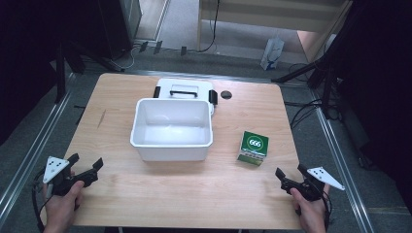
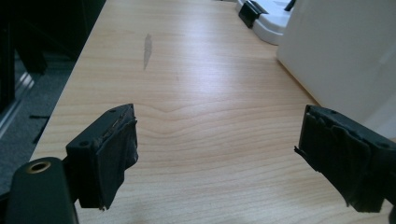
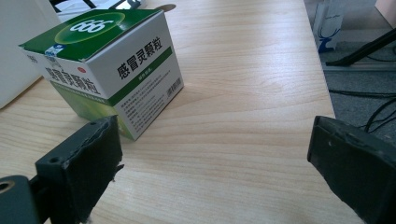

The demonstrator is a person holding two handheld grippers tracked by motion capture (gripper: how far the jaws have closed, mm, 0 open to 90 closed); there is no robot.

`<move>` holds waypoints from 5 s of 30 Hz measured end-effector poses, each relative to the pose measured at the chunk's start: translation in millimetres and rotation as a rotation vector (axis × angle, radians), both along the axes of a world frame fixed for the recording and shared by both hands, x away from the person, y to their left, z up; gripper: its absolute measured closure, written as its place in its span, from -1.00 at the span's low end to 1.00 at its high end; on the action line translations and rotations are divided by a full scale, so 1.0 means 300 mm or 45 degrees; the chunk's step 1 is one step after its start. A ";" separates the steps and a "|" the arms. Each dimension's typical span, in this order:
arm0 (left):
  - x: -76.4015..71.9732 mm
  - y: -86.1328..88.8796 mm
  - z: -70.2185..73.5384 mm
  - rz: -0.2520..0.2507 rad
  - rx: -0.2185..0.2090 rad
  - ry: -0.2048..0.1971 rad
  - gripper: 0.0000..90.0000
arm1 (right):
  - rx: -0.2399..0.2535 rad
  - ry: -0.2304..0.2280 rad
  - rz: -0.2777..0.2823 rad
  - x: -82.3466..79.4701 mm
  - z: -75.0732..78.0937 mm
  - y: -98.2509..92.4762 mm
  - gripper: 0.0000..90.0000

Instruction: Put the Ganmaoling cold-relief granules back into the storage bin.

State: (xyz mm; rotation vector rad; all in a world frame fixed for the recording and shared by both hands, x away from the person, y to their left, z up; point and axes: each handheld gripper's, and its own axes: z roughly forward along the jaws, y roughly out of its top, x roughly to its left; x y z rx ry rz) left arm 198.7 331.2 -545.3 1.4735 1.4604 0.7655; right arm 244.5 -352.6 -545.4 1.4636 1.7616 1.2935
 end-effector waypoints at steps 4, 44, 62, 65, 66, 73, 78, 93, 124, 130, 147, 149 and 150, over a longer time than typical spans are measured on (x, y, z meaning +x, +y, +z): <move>0.004 0.003 -0.004 0.026 -0.003 0.007 -0.75 | -0.020 0.002 -0.006 -0.001 0.001 0.006 -0.93; 0.020 -0.030 -0.020 -0.010 0.096 0.063 -0.92 | -0.891 0.359 0.766 0.194 0.277 0.216 -1.00; 0.018 -0.037 -0.020 -0.035 0.104 0.058 -0.99 | -1.088 0.492 0.986 0.335 0.407 0.356 -1.00; 0.020 -0.036 -0.020 -0.038 0.112 0.068 -0.99 | -1.115 0.509 0.987 0.356 0.416 0.375 -0.94; 0.021 -0.037 -0.020 -0.037 0.111 0.071 -0.99 | -1.122 0.531 1.003 0.361 0.417 0.382 -0.94; 0.021 -0.040 -0.020 -0.048 0.126 0.068 -0.99 | -1.170 0.613 1.076 0.400 0.420 0.428 -0.92; 0.021 -0.039 -0.020 -0.051 0.125 0.068 -0.99 | -1.187 0.644 1.115 0.410 0.414 0.462 -0.93; 0.021 -0.041 -0.020 -0.064 0.135 0.069 -0.99 | -1.288 0.747 1.103 0.484 0.331 0.517 -0.99; 0.021 -0.042 -0.020 -0.070 0.138 0.071 -0.99 | -1.248 0.750 1.142 0.534 0.320 0.516 -0.64; 0.021 -0.042 -0.020 -0.071 0.140 0.067 -0.99 | -1.248 0.713 1.157 0.537 0.373 0.540 -0.64; 0.020 -0.045 -0.020 -0.080 0.147 0.068 -0.99 | -1.257 0.671 1.265 0.557 0.563 0.638 -0.63; 0.020 -0.044 -0.020 -0.080 0.147 0.068 -0.99 | -1.275 0.662 1.266 0.556 0.584 0.654 -0.64; 0.020 -0.044 -0.020 -0.082 0.148 0.069 -0.99 | -1.279 0.652 1.268 0.557 0.592 0.661 -0.63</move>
